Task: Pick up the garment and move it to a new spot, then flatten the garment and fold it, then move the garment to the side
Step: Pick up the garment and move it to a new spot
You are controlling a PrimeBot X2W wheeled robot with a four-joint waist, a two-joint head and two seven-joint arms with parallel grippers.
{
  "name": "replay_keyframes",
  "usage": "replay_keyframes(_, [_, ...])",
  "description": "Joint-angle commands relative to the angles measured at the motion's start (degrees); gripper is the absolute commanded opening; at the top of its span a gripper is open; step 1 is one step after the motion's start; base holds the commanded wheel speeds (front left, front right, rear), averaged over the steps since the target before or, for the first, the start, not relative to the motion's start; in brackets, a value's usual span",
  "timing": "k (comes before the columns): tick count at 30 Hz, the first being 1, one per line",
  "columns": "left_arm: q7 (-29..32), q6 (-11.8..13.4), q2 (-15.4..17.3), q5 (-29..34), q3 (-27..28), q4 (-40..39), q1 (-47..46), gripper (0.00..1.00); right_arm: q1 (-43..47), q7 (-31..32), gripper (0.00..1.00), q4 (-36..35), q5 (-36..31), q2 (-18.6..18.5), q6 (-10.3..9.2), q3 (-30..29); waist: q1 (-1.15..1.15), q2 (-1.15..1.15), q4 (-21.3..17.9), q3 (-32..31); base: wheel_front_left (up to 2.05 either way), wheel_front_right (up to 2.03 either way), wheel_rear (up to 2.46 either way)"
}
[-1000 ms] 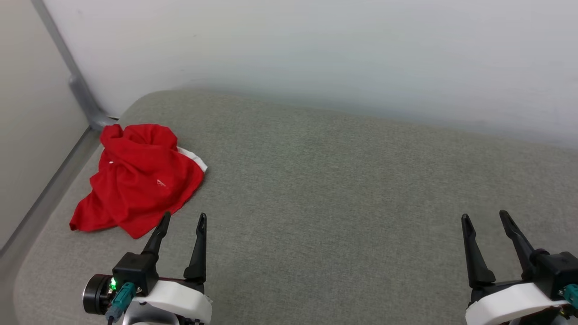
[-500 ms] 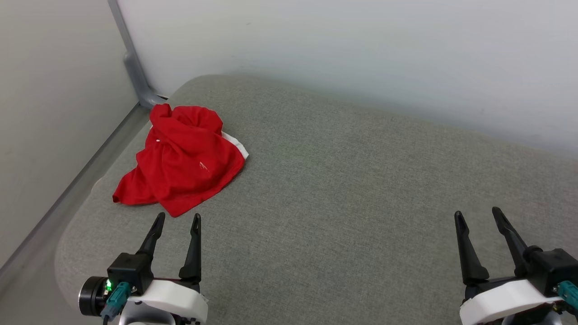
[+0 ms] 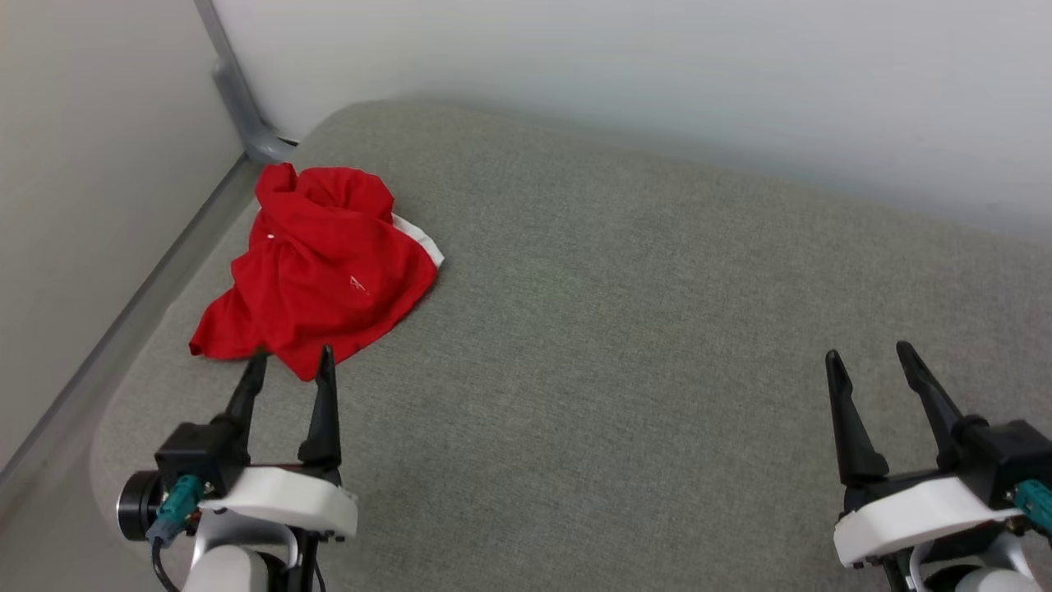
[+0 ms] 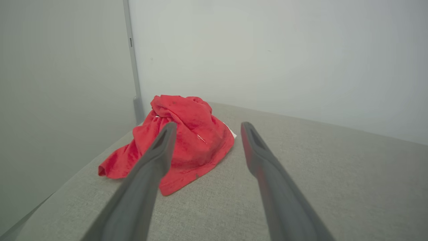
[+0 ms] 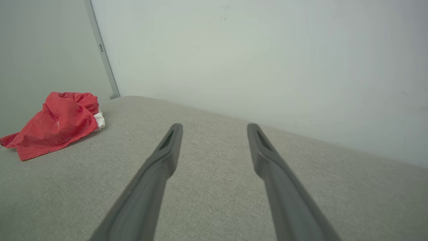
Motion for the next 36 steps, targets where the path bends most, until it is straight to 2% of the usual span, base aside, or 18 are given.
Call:
replay_keyframes(1, [-0.13, 0.17, -0.13, -0.84, 0.70, 0.89, -2.58, 1.00, -1.88, 0.49, 1.00, -0.75, -0.82, 0.04, -0.02, 0.22, 0.00, 0.00, -1.93, 3.61, 0.00, 0.00, 0.00])
replay_keyframes(7, [0.74, -0.21, 1.23, -3.94, 3.04, 7.31, -11.78, 1.00, -5.09, 2.06, 1.00, -2.38, -2.66, 0.04, -0.02, 0.32, 0.00, 0.00, -5.15, 10.65, 0.00, 0.00, 0.00])
replay_keyframes(13, [7.69, -0.70, 5.53, -8.38, 5.48, 13.96, -21.55, 1.00, -8.07, 2.48, 1.00, -3.14, -3.64, 0.01, -0.02, 0.42, 0.00, 0.00, -8.15, 16.15, 0.00, 0.00, 0.00])
replay_keyframes(21, [24.59, -1.30, 13.58, -14.18, 6.56, 22.35, -30.92, 1.00, -11.12, 1.94, 1.00, -2.55, -3.76, -0.07, -0.02, 0.99, 0.00, 0.00, -11.25, 20.99, 0.00, 0.00, 0.00])
replay_keyframes(22, [24.59, -1.30, 13.58, -14.18, 6.56, 22.35, -30.92, 1.00, -11.12, 1.94, 1.00, -2.55, -3.76, -0.07, -0.02, 0.99, 0.00, 0.00, -11.25, 20.99, 0.00, 0.00, 0.00])
replay_keyframes(27, [33.58, -1.34, 18.39, -15.83, 5.93, 27.77, -34.07, 1.00, -12.21, 1.13, 1.00, -1.40, -3.38, -0.05, -0.02, 1.53, 0.00, 0.00, -12.64, 22.58, 0.00, 0.00, 0.00])
replay_keyframes(28, [38.87, -1.35, 20.08, -16.63, 5.19, 31.11, -35.16, 1.00, -12.74, 0.73, 1.00, -0.83, -3.09, -0.03, -0.02, 1.79, 0.00, 0.00, -13.19, 23.06, 0.00, 0.00, 0.00])
replay_keyframes(33, [48.12, -1.31, 20.77, -17.34, 3.28, 36.91, -34.19, 1.00, -13.09, 0.25, 1.00, -0.05, -2.75, -0.02, -0.02, 1.93, 0.00, 0.00, -13.84, 23.34, 0.00, 0.00, 0.00])
replay_keyframes(34, [49.08, -1.32, 20.80, -17.61, 2.92, 37.47, -34.11, 0.90, -13.18, 0.28, 1.00, 0.00, -2.66, -0.01, -0.02, 1.89, 0.00, 0.00, -13.91, 23.34, 0.00, 0.00, 0.00])
replay_keyframes(35, [49.21, -1.30, 20.99, -17.38, 2.62, 37.59, -34.17, 0.18, -13.27, 0.22, 1.00, 0.09, -2.60, -0.01, -0.02, 1.87, 0.00, 0.00, -13.97, 23.34, 0.00, 0.00, 0.00])
replay_keyframes(36, [48.87, -1.31, 21.14, -17.16, 2.34, 37.56, -34.26, 0.00, -13.36, 0.18, 1.00, 0.17, -2.58, -0.01, -0.02, 1.85, 0.00, 0.00, -14.01, 23.30, 0.00, 0.00, 0.00])
